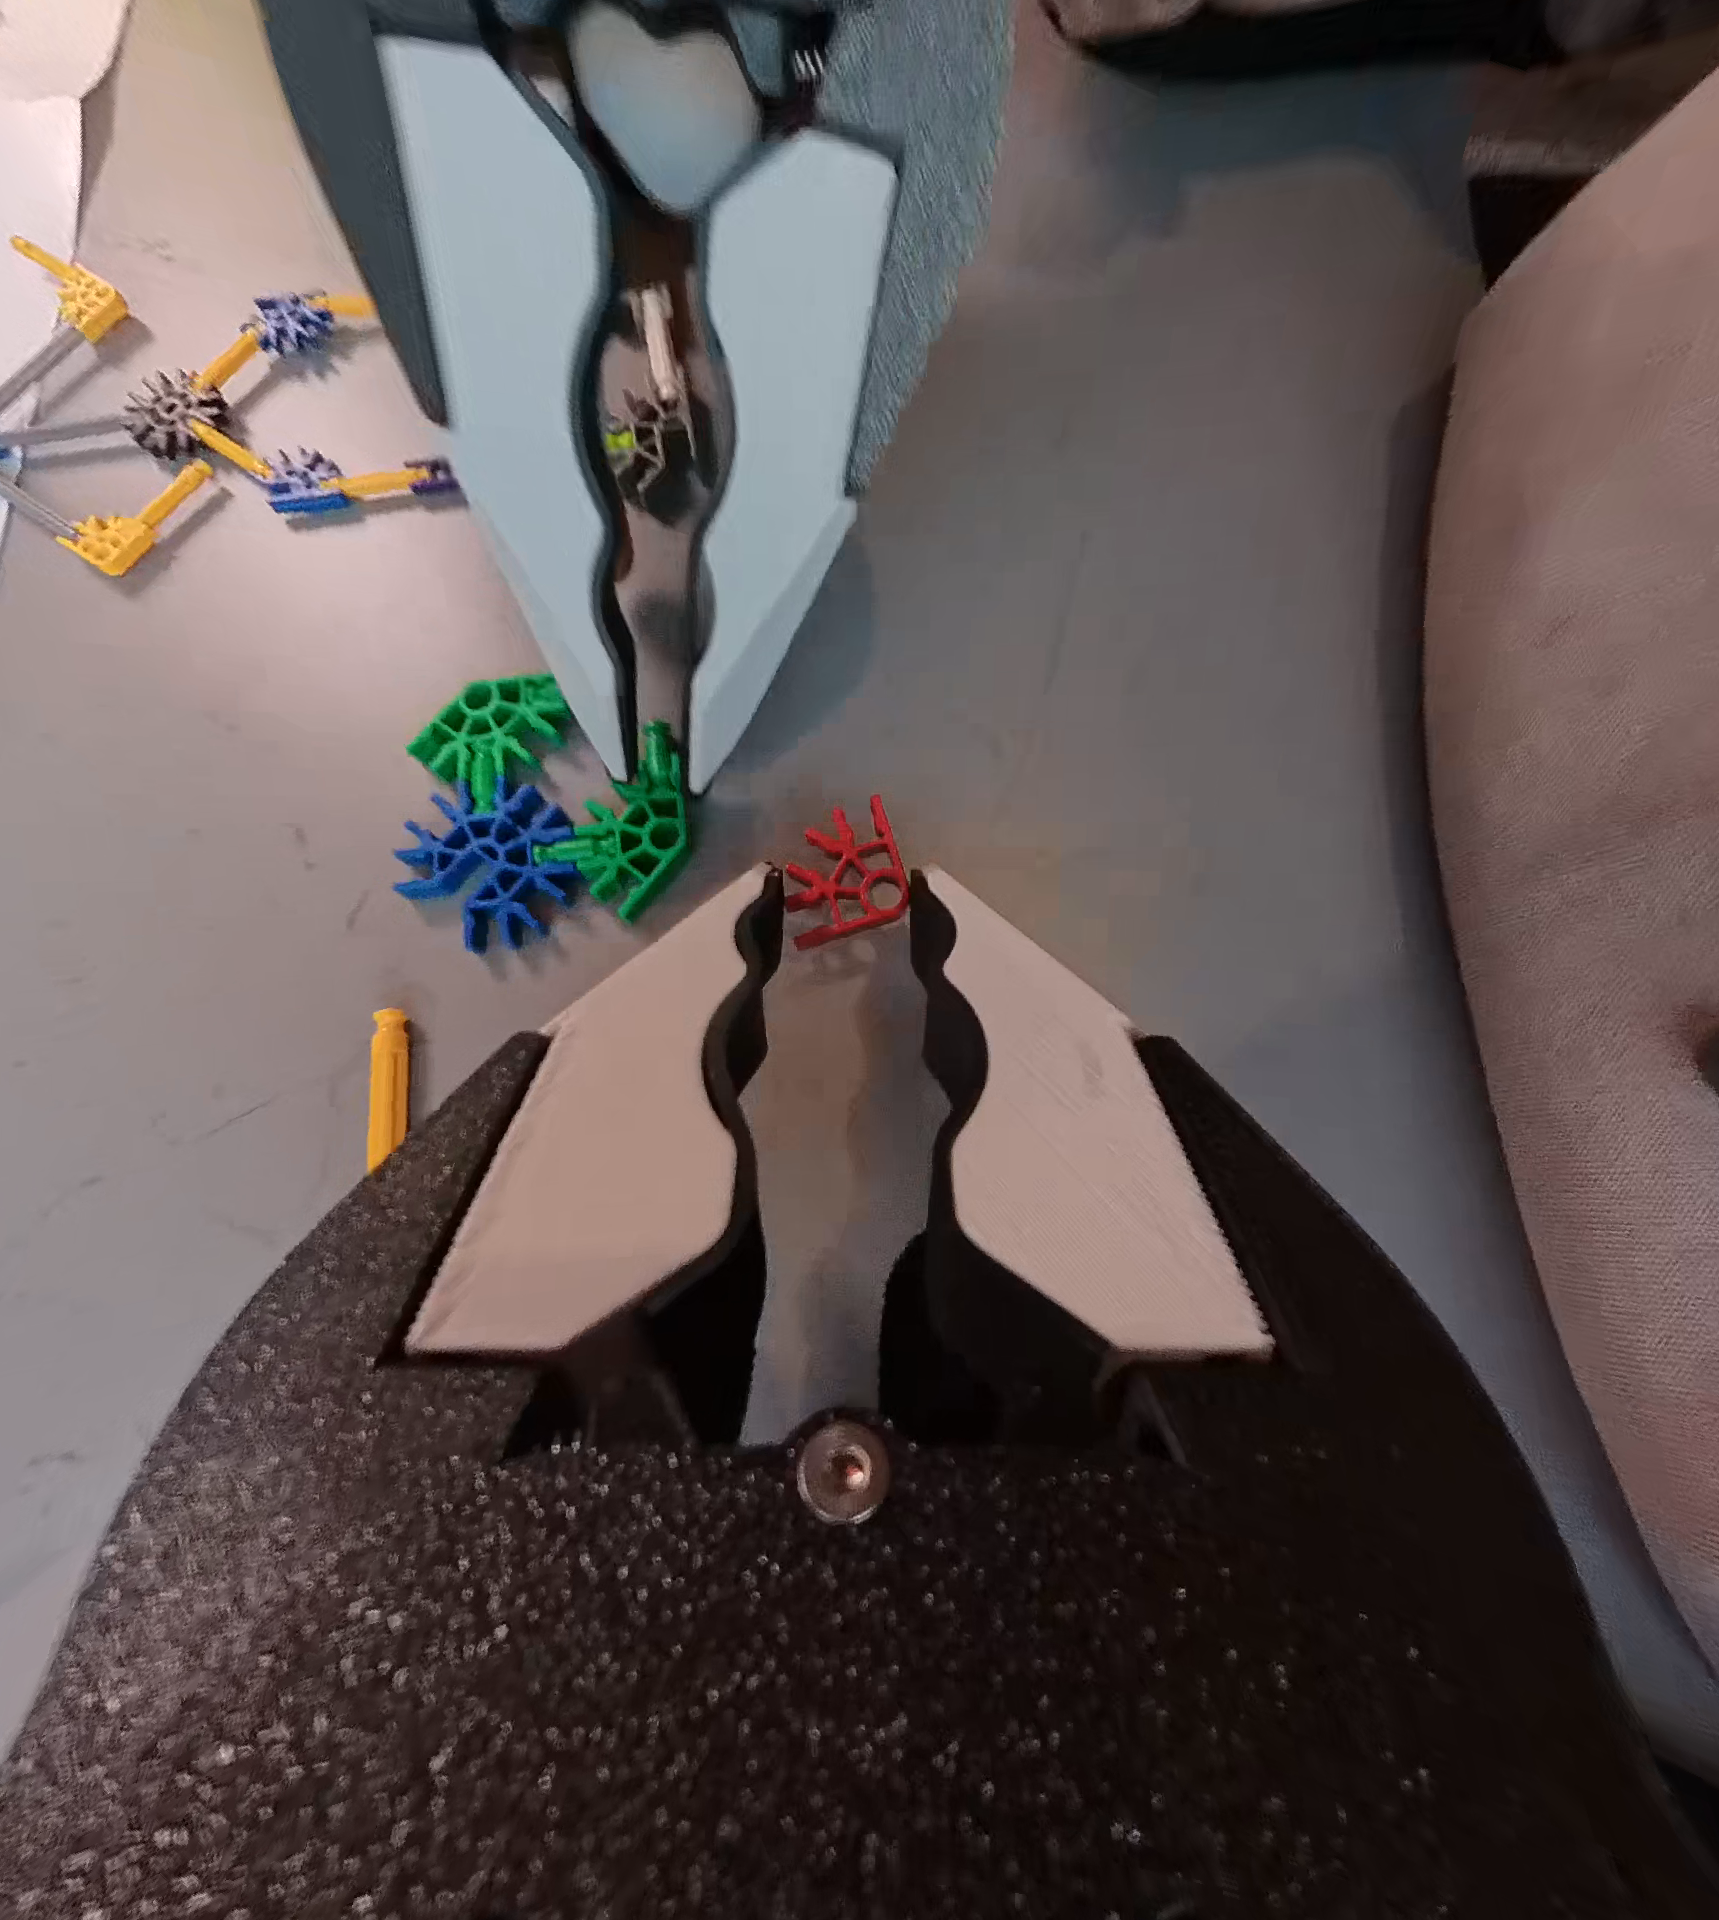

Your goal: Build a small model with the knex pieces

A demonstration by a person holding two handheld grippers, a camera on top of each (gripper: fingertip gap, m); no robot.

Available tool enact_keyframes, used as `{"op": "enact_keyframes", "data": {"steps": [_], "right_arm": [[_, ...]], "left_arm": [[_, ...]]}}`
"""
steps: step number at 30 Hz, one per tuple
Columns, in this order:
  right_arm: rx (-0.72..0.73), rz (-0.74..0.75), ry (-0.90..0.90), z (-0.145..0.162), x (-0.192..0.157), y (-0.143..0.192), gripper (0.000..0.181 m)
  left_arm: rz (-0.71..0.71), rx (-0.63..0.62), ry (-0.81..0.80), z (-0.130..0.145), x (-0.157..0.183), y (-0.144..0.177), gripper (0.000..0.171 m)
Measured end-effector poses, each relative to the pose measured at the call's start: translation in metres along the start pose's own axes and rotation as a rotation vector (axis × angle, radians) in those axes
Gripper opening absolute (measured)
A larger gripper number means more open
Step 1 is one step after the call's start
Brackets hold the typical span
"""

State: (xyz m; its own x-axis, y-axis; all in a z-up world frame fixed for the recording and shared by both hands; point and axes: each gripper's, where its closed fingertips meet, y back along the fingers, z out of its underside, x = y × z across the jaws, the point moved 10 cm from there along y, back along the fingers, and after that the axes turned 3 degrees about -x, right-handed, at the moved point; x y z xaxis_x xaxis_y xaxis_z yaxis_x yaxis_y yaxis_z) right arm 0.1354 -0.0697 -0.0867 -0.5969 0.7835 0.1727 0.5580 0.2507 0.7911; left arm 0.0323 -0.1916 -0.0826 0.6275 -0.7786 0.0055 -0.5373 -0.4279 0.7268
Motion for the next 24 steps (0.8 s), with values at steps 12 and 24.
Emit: {"op": "enact_keyframes", "data": {"steps": [12,24], "right_arm": [[0.361,-0.094,-0.415,-0.004,0.028,0.044,0.025],[0.49,-0.288,-0.69,-0.001,0.042,0.035,0.005]], "left_arm": [[-0.387,0.247,0.113,-0.016,-0.028,0.015,0.024],[-0.616,0.309,-0.088,-0.026,-0.018,0.015,0.024]]}}
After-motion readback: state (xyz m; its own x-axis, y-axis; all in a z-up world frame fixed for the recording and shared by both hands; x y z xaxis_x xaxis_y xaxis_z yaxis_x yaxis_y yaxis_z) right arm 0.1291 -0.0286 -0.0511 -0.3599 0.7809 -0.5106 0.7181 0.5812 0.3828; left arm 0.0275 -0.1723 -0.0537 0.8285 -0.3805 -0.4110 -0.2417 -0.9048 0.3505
